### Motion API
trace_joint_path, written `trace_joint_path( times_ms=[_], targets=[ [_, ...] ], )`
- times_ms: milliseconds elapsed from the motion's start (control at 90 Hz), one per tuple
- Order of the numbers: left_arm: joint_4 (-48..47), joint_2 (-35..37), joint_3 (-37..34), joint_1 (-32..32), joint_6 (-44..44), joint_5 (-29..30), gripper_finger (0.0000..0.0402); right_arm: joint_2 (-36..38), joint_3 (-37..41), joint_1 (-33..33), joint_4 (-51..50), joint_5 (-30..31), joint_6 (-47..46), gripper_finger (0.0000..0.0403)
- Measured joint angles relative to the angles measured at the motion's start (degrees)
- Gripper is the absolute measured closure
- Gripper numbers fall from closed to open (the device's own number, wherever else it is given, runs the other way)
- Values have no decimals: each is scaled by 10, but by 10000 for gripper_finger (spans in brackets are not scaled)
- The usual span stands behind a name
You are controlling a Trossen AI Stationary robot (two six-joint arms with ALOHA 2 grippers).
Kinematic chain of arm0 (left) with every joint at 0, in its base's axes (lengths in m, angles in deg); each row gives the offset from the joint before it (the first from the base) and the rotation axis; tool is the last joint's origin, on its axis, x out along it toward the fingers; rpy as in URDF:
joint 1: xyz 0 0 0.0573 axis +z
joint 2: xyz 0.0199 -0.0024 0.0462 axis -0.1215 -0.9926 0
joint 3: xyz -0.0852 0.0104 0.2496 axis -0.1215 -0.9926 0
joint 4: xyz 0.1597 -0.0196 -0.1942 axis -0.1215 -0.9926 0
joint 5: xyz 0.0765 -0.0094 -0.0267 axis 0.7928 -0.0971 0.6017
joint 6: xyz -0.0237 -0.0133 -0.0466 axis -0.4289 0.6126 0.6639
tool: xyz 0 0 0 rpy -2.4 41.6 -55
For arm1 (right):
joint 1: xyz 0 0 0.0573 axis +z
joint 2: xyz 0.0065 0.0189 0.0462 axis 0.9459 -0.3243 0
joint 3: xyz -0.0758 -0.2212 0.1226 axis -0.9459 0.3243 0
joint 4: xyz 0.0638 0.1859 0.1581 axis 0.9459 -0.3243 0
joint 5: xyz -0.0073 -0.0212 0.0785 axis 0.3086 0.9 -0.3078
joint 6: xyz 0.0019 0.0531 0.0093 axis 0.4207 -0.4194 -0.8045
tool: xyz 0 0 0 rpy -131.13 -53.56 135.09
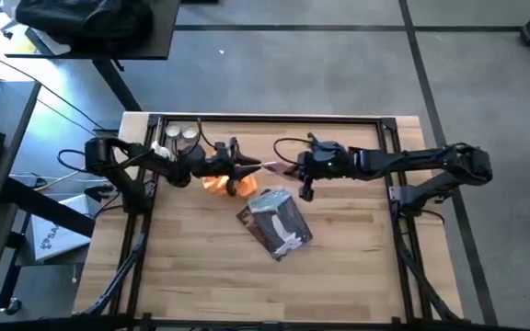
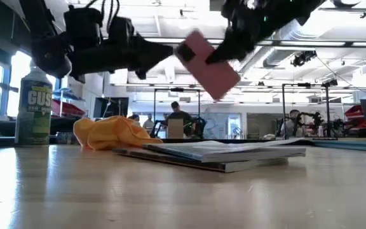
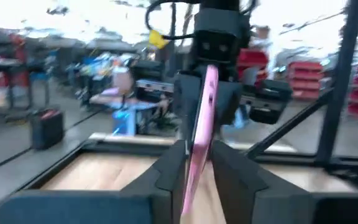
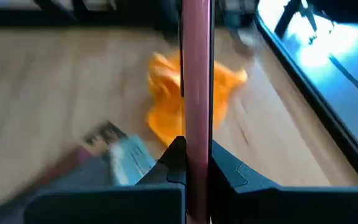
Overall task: Apply microfiber cloth
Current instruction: Spray the cellphone using the spray bottle
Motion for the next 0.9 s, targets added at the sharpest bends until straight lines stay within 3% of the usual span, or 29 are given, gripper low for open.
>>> trace_joint_path(
  times_ms=[289,900],
  targets=[
    [88,0,0,-40,5,-7,280,-8,-14,14,56,-38,1,402],
    [103,0,23,-82,-6,42,283,-74,-13,31,205,-68,-23,403]
  ],
)
